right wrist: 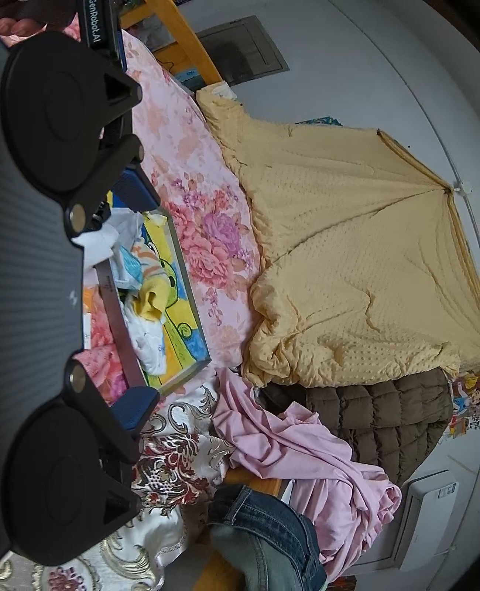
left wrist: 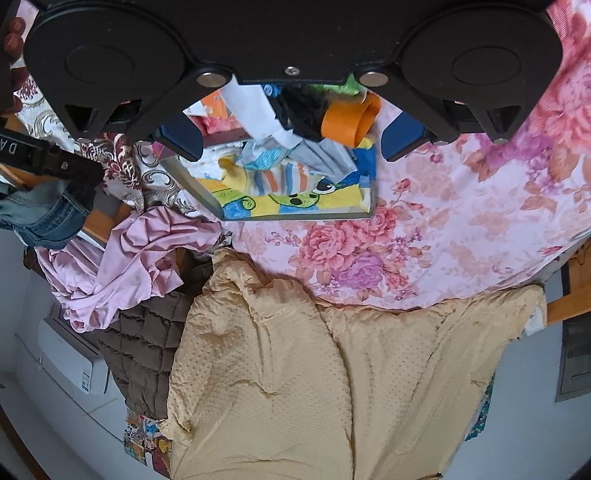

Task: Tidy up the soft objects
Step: 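Move both open grippers back from the tray toward the remaining soft items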

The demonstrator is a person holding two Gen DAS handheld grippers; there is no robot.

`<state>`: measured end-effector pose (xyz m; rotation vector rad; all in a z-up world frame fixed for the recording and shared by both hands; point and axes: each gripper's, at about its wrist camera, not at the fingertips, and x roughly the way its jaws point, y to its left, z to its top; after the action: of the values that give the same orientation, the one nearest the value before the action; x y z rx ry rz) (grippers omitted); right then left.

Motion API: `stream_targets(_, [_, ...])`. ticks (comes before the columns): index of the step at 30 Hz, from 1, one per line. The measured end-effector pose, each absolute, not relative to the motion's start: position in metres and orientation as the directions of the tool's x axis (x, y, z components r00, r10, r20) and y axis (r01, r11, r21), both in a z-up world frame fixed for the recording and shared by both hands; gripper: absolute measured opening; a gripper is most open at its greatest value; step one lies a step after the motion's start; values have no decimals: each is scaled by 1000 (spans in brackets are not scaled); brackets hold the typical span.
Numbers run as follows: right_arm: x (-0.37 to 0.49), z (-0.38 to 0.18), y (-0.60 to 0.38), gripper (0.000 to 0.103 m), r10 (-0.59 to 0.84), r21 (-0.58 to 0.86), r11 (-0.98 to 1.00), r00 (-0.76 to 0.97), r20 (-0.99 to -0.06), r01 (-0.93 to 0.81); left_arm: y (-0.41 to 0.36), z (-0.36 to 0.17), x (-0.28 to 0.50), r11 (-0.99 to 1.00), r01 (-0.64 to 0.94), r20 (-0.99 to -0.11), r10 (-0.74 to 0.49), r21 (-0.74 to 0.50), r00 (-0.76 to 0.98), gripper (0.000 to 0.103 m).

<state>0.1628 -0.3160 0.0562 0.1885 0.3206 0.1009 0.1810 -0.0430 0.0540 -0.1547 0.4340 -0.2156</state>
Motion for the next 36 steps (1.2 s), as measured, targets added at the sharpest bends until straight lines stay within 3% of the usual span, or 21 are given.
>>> stream_targets(10, [132, 46, -303, 103, 108, 163, 985, 926, -361, -51, -21, 45, 144, 971, 161, -428, -222, -175, 876, 102])
stream_targets(36, [132, 6, -292, 103, 12, 97, 993, 784, -620, 62, 13, -8, 123, 978, 40, -585, -156, -205, 796, 102])
